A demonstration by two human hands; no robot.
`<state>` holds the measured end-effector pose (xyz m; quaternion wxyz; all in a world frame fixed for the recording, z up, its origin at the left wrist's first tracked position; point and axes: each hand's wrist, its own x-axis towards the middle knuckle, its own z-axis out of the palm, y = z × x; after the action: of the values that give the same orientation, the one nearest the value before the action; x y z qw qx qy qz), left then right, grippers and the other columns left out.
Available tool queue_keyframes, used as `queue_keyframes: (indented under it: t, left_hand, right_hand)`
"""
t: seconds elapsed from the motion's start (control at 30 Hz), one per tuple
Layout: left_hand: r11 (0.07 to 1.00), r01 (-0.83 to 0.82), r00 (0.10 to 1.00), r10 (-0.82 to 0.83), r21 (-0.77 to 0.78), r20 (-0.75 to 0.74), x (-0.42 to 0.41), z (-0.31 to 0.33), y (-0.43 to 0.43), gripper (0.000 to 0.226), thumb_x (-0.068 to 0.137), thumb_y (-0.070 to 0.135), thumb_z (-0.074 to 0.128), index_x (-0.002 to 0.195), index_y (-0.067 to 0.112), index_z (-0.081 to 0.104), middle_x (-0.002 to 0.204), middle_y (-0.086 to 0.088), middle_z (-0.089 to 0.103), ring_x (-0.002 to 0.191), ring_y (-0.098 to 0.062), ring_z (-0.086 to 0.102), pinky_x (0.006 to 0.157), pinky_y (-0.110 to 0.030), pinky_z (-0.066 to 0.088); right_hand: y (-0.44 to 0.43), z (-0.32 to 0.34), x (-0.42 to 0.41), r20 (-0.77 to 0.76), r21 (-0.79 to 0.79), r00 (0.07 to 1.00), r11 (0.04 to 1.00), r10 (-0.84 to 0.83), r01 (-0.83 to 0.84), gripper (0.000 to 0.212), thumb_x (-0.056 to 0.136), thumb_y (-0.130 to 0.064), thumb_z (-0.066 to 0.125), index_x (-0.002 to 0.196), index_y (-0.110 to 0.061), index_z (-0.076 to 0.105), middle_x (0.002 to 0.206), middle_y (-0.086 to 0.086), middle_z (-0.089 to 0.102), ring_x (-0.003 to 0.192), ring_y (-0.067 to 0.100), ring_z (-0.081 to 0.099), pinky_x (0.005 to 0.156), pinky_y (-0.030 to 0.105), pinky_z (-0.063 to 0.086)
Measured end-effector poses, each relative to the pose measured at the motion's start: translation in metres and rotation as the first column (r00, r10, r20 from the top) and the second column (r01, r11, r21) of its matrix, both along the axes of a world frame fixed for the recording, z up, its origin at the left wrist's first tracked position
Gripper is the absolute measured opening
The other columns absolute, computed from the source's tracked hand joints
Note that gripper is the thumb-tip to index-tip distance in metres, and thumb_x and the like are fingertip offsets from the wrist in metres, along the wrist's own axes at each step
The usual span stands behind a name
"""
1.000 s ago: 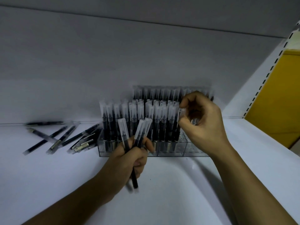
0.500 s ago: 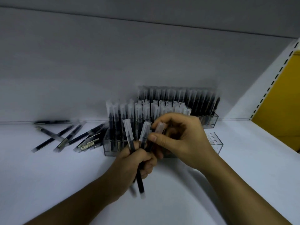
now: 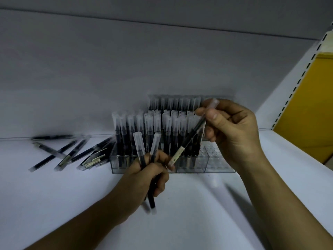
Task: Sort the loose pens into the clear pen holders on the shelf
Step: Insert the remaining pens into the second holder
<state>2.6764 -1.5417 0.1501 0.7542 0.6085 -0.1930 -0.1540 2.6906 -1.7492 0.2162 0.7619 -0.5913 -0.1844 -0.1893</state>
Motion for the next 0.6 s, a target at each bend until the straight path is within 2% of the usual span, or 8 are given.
queue_keyframes:
  t: [0.17,0.27,0.37,0.4,0.47,0.6]
  left_hand:
    - [0.996,-0.075,0.992,0.071,0.039,0.102,0.001,-0.003,-0.001,0.022,0.103,0.017,0.046,0.091,0.003,0.058,0.054,-0.004,0.039,0.044,-0.014,0.034,0.041,-0.024,0.033]
    - [0.995,-0.081,0.99,0.074,0.059,0.118,0.0,-0.004,0.0,0.023,0.095,0.023,0.048,0.095,0.004,0.06,0.053,0.0,0.033,0.042,-0.011,0.026,0.039,-0.022,0.026]
    - [0.993,-0.088,0.992,0.08,0.081,0.097,0.002,-0.006,0.001,0.019,0.101,0.015,0.049,0.092,0.009,0.064,0.054,0.002,0.033,0.043,-0.009,0.026,0.04,-0.021,0.024]
    - [0.994,-0.084,0.994,0.078,0.076,0.076,0.004,-0.006,0.002,0.02,0.1,0.01,0.05,0.089,0.012,0.066,0.055,0.001,0.033,0.043,-0.009,0.026,0.04,-0.021,0.023]
    - [0.998,-0.048,0.998,0.047,0.035,0.034,0.006,-0.004,0.001,0.019,0.085,0.009,0.049,0.084,0.014,0.067,0.054,0.001,0.034,0.041,-0.009,0.028,0.04,-0.021,0.022]
    - [0.995,0.005,0.995,-0.016,-0.104,-0.099,0.006,0.004,0.0,0.019,0.067,0.007,0.042,0.081,0.005,0.055,0.051,0.001,0.04,0.04,-0.009,0.032,0.04,-0.02,0.025]
  right_hand:
    - [-0.013,0.0,0.005,-0.003,0.119,1.0,0.992,0.03,-0.029,0.019,0.087,-0.018,0.064,0.102,-0.014,0.075,0.089,0.005,0.074,0.053,0.01,0.056,0.044,0.019,0.04]
    - [-0.02,0.0,0.007,-0.005,0.14,1.0,0.99,0.024,-0.023,0.021,0.092,-0.016,0.059,0.109,-0.01,0.071,0.082,-0.003,0.068,0.059,0.009,0.052,0.047,0.019,0.035]
    - [-0.023,0.0,0.01,-0.013,0.165,0.998,0.985,-0.056,0.057,0.019,0.098,-0.01,0.055,0.108,-0.007,0.07,0.081,-0.007,0.07,0.066,0.008,0.052,0.051,0.021,0.036]
    - [-0.023,0.001,0.01,-0.021,0.18,0.996,0.979,-0.089,0.091,0.017,0.098,-0.01,0.056,0.104,-0.009,0.072,0.087,-0.005,0.073,0.069,0.009,0.055,0.052,0.021,0.038]
    - [-0.024,0.002,0.01,-0.033,0.208,0.988,0.966,-0.154,0.157,0.016,0.097,-0.011,0.059,0.098,-0.013,0.074,0.096,-0.002,0.075,0.072,0.009,0.059,0.053,0.021,0.043]
    - [-0.029,0.002,0.014,-0.042,0.187,0.937,0.919,-0.345,0.347,0.016,0.1,-0.007,0.06,0.11,-0.012,0.072,0.099,-0.004,0.075,0.077,0.01,0.062,0.064,0.026,0.049]
